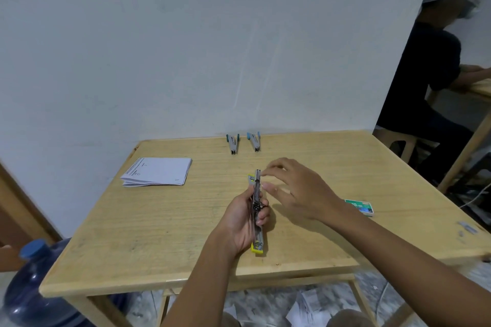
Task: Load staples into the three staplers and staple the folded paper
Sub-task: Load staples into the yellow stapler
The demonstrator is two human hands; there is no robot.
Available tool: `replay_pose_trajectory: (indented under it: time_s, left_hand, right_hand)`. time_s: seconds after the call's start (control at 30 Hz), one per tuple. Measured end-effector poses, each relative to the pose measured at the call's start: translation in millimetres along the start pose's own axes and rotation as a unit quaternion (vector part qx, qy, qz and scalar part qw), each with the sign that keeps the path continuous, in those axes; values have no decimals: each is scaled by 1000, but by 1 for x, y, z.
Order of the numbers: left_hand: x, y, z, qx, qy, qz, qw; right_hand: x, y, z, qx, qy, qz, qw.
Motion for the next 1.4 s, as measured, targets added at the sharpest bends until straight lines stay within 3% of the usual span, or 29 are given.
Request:
replay_pose_trajectory:
  time_s: [0.1, 0.33, 0.73, 0.97, 1.4]
  left_hand:
    - [0, 0, -1, 4, 9, -3, 1000]
    - [-2, 2, -1, -4, -11, -11, 1000]
    - [-1, 1, 0, -4, 14, -13, 1000]
    - [-1, -1, 1, -3, 2, -16, 1000]
    - [0, -4, 3, -5, 5, -14, 1000]
  right_hand:
    - [13, 12, -4, -16, -166, 30, 986]
    - [18, 20, -2, -93, -218, 66, 969]
    - [12, 14, 3, -146, -55, -7, 988]
    - [-5, -11, -15, -53, -47, -66, 995]
    - [3, -18, -25, 29, 43, -52, 997]
Point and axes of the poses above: each hand's wrist, its own y-axis away from the middle knuckle, its own z-axis out of the back of the hand, x = y × z, the point moved 10 cm from there along -y, towards the middle knuckle, and after that the axes turned 2 degrees about z, right-handed, at the moved point
